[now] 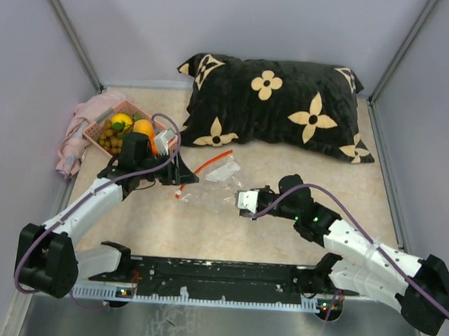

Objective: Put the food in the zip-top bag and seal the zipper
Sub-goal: Pick up the zipper food storage bag at the corner of the board, then open the zipper of the food storage bag.

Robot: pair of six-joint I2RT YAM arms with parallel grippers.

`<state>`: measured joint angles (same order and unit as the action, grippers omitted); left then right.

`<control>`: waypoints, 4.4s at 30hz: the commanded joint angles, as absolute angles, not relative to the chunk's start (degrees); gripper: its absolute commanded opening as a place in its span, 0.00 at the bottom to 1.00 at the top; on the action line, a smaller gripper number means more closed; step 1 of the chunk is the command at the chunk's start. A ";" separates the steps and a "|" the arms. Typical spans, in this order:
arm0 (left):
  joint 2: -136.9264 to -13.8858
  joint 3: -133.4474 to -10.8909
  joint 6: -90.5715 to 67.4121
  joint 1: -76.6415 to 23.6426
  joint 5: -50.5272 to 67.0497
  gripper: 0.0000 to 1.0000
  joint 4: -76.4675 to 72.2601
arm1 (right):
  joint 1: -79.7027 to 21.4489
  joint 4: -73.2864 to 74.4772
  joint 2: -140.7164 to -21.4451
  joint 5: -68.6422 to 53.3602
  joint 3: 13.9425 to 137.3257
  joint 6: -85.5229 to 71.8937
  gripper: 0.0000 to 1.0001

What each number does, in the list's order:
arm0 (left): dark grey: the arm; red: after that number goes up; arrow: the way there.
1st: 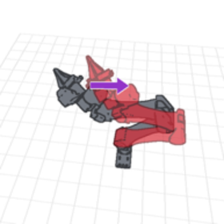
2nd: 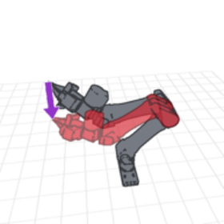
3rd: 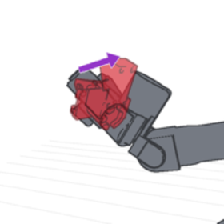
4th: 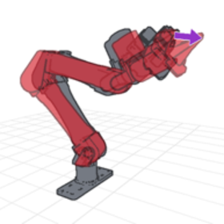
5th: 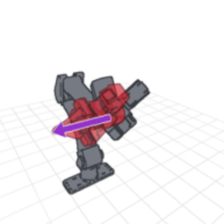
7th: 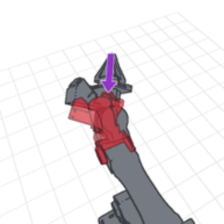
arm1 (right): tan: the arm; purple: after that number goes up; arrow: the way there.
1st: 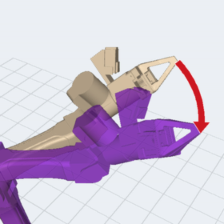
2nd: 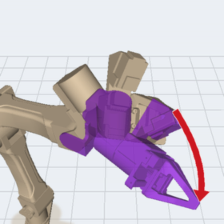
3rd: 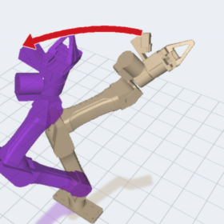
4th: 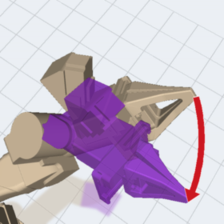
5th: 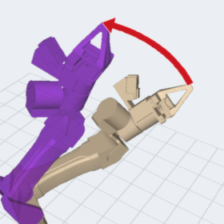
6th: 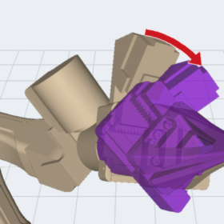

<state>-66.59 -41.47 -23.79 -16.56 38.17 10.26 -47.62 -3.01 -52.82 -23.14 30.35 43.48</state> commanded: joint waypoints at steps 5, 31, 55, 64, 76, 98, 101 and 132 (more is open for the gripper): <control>-65.68 -37.88 -22.59 -16.43 40.11 0.53 9.68 | -48.30 -9.31 -51.50 -21.59 29.67 44.74 0.00; -51.52 -40.31 -19.09 -24.24 16.74 0.00 11.79 | -48.33 -2.46 -44.79 -6.00 33.46 12.57 0.53; -57.86 -47.80 -10.28 -53.84 -17.24 0.00 10.42 | -48.33 2.83 -63.21 5.83 52.50 -37.98 0.58; -61.27 -49.75 -7.47 -60.94 -25.07 0.00 11.16 | -48.28 -2.04 -67.33 2.86 54.06 -40.76 0.58; -61.66 -49.90 -6.75 -62.82 -27.06 0.00 11.16 | -48.28 -2.00 -70.05 5.86 51.05 -41.35 0.44; -62.93 -49.71 -5.45 -64.64 -27.42 0.00 11.13 | -48.26 -2.06 -75.53 0.55 54.83 -41.40 0.44; -62.85 -49.61 -5.11 -64.84 -27.42 0.00 11.08 | -48.31 -2.72 -75.80 -0.39 55.23 -41.64 0.46; -56.52 -52.56 -18.98 -59.43 -26.02 0.72 15.28 | -49.69 8.32 -74.47 9.04 61.18 -26.61 0.00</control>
<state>-54.50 -49.25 -14.92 -62.67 -27.99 13.39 -48.03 7.68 -77.12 5.28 57.19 -29.91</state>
